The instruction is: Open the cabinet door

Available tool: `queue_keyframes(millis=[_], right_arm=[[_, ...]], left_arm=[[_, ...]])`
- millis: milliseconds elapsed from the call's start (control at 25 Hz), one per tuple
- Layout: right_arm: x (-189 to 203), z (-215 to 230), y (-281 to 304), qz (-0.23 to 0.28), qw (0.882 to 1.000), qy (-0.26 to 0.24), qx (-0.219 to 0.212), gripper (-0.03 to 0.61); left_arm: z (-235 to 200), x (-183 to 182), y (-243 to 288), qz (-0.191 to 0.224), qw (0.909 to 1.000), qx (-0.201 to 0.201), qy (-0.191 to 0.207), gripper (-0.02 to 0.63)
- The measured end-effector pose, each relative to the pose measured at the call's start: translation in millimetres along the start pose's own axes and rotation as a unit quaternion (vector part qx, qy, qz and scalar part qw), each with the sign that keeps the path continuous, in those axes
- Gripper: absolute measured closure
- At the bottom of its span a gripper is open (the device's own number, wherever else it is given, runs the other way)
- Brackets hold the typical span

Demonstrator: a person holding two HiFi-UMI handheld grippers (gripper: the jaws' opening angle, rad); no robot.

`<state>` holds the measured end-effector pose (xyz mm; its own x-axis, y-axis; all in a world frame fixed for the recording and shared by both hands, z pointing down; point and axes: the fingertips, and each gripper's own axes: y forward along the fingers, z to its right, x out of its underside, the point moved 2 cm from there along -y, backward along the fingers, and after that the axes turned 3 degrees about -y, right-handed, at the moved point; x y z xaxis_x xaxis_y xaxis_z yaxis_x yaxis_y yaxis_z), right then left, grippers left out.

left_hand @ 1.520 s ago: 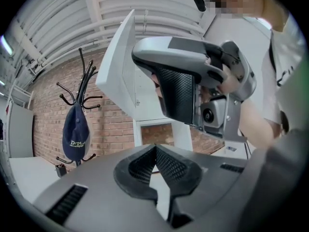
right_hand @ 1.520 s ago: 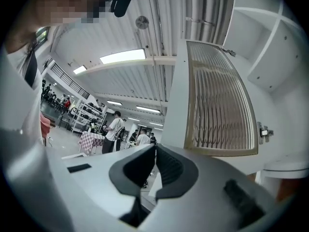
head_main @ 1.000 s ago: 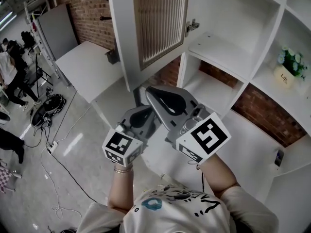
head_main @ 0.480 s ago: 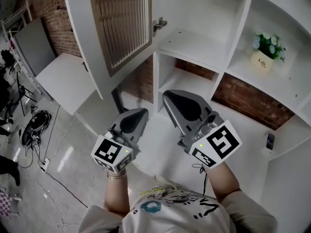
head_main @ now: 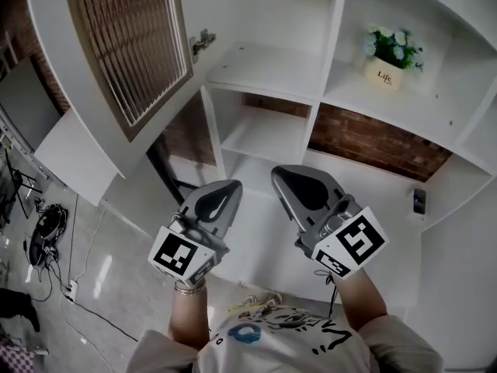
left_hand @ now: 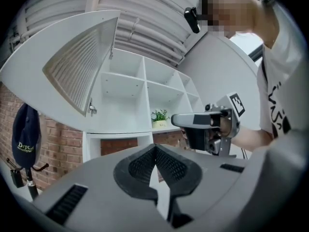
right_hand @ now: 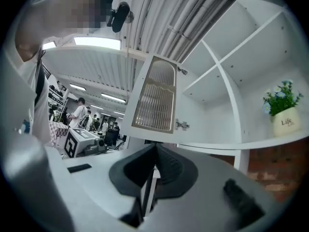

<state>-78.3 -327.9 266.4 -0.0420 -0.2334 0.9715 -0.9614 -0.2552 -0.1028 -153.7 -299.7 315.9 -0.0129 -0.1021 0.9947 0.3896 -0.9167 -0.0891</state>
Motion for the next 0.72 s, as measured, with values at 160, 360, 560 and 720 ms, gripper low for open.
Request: queue_keyframes(millis=[160, 360, 560, 720], right_arm=[[21, 9, -18, -0.017, 0.999, 0.012, 0.026, 0.552], [46, 16, -43, -0.033, 0.997, 0.05, 0.053, 0.552], [63, 19, -58, -0.041, 0.995, 0.058, 0.072, 0.552], [77, 20, -69, -0.056, 0.993, 0.056, 0.088, 0.552]], left_arm=[[13, 2, 14, 0.006, 0.9997, 0.019, 0.015, 0.6], [26, 14, 30, 0.009, 0.9989, 0.044, 0.015, 0.6], [34, 27, 39, 0.007, 0.9986, 0.051, 0.005, 0.6], [42, 40, 45, -0.003, 0.9973, 0.072, -0.009, 0.6]])
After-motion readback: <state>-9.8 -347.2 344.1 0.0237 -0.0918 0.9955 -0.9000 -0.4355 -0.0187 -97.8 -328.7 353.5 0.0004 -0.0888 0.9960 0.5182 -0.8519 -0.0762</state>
